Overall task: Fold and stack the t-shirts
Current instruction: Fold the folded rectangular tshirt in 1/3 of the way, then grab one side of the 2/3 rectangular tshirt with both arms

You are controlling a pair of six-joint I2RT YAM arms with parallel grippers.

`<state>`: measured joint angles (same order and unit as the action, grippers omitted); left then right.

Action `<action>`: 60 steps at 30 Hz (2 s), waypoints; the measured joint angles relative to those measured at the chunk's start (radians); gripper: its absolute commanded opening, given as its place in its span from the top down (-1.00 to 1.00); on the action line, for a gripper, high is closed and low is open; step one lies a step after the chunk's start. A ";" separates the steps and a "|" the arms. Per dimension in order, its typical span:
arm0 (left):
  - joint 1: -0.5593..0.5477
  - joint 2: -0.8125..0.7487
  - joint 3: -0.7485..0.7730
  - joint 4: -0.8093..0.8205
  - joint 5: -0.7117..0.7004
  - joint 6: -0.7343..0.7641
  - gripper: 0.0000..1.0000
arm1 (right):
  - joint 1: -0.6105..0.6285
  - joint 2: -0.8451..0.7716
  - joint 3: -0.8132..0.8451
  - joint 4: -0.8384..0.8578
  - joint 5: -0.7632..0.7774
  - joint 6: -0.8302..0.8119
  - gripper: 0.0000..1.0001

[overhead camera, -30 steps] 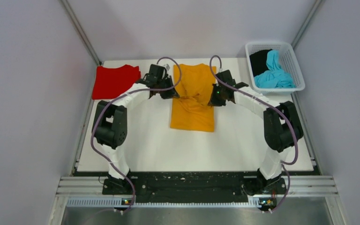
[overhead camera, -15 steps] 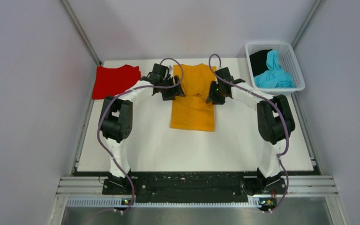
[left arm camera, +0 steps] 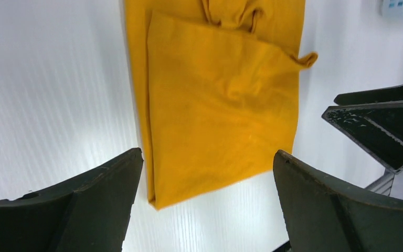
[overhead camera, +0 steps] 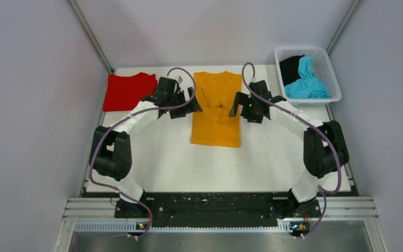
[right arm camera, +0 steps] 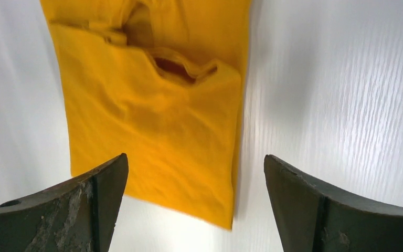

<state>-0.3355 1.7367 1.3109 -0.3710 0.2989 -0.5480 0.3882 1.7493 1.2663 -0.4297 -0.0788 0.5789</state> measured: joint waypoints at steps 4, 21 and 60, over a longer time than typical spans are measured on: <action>0.000 -0.114 -0.167 0.023 0.011 -0.019 -0.97 | 0.000 -0.143 -0.190 0.050 -0.065 0.010 -0.97; -0.017 -0.146 -0.466 0.162 0.049 -0.153 -0.43 | 0.021 -0.306 -0.520 0.175 -0.179 0.100 -0.97; -0.034 -0.051 -0.523 0.328 0.105 -0.214 1.00 | 0.054 -0.257 -0.572 0.311 -0.113 0.218 -0.17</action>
<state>-0.3695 1.6859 0.7883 -0.0429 0.4038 -0.7624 0.4423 1.4921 0.6945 -0.1184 -0.1913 0.7971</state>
